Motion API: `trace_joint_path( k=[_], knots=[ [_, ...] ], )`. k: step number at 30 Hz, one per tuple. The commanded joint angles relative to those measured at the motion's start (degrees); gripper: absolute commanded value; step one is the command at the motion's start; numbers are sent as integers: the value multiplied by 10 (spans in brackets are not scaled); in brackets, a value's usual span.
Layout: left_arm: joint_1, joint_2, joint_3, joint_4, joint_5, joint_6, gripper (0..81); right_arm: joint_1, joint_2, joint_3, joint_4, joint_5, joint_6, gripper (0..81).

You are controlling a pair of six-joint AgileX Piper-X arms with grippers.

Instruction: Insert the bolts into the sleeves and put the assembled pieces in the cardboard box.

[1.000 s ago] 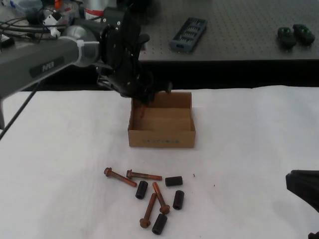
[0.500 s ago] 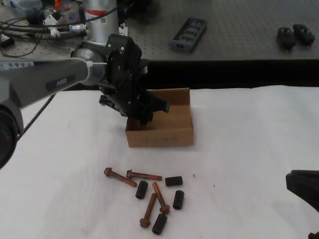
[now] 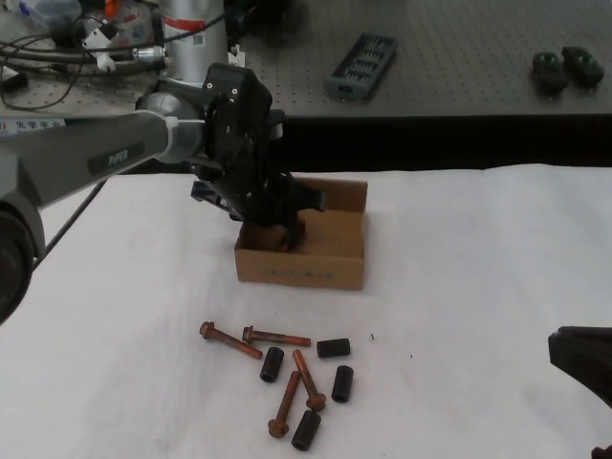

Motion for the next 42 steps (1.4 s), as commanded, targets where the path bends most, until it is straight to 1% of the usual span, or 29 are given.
trace_joint_path(
  k=[1, 7, 11, 14, 15, 17, 19, 21, 24, 27, 31, 34, 37, 38, 40, 42],
  knots=[
    [1, -21, -13, -15, 24, -4, 230, -2, -4, -2, -1, 1, -4, 37],
    [1, -85, -13, -9, 29, 6, 230, -2, -4, -2, -5, 1, -4, 37],
    [5, -130, -13, 52, 29, 40, 230, -2, 11, -4, -33, -6, -2, 37],
    [18, -154, -13, 116, 29, 29, 230, -2, 47, -21, -36, -41, 2, 37],
    [22, -160, -13, 136, 29, 25, 223, -2, 60, -30, -34, -53, 2, 37],
    [35, -171, -9, 173, 30, 28, 185, -2, 96, -50, -32, -79, 2, 37],
    [47, -186, 4, 188, 52, 35, 146, -2, 131, -76, -30, -97, 2, 37],
    [59, -207, 27, 190, 69, 35, 136, -2, 171, -101, -30, -111, 2, 37],
    [72, -250, 80, 186, 66, 37, 136, -2, 232, -145, -30, -131, 2, 37],
    [81, -302, 148, 164, 66, 35, 136, -2, 292, -185, -30, -137, -2, 37],
    [83, -376, 263, 119, 63, 32, 136, -5, 373, -237, -30, -157, -26, 37],
    [83, -446, 361, 71, 63, 10, 136, -9, 428, -275, -30, -172, -26, 37],
    [83, -517, 464, 24, 63, -2, 136, -9, 479, -309, -30, -198, -34, 8],
    [83, -535, 496, 16, 63, -2, 136, -9, 496, -321, -30, -204, -38, 15],
    [83, -583, 551, 10, 63, -2, 136, -9, 528, -343, -30, -208, -40, 71],
    [83, -624, 595, 10, 56, -2, 136, -9, 560, -369, -30, -209, -40, 143]
  ],
)
